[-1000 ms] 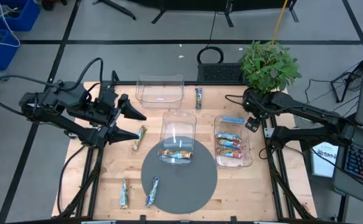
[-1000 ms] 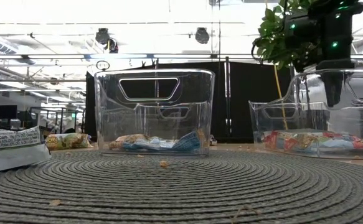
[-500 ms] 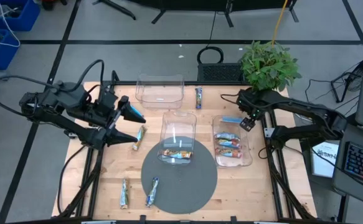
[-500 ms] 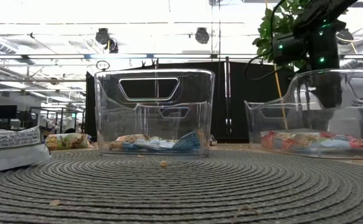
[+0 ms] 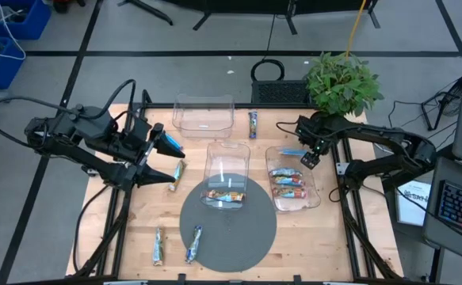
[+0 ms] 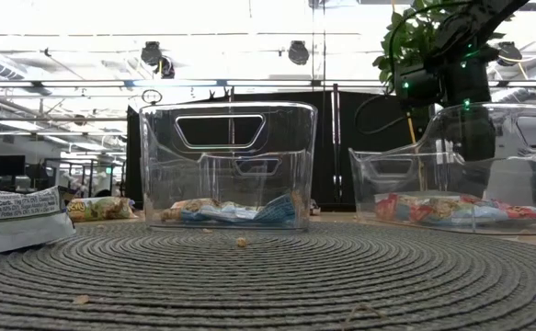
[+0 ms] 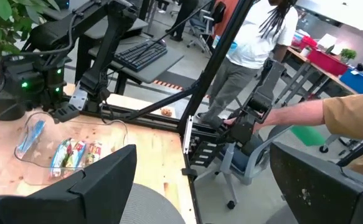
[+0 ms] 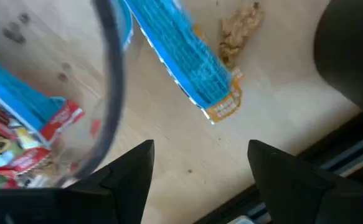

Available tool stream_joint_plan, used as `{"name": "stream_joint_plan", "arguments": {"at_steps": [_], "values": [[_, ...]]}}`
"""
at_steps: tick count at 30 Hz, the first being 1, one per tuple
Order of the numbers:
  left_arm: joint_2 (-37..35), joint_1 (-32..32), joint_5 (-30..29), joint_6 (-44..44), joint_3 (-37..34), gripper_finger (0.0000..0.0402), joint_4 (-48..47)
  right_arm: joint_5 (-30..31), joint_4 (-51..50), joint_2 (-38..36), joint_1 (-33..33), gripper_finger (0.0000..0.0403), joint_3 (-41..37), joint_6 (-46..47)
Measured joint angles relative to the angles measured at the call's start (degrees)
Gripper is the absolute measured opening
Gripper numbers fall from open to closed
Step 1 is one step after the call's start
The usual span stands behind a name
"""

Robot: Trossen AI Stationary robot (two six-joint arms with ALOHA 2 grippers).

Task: Pick and place Granola Bars by type
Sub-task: Put the yellow granola bar into the bottom left transparent bin

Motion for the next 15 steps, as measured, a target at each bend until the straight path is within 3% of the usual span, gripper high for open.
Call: {"name": "stream_joint_plan", "arguments": {"at_steps": [8,15], "values": [[0.0,0.0,0.0,1.01,0.0,0.0367,0.06,4.45,1.2,1.15,0.0,0.0251,-0.35,-0.02],[0.0,-0.01,0.0,0.97,0.0,0.0367,0.15,3.04,1.55,0.57,0.02,0.0251,-0.35,-0.59]]}}
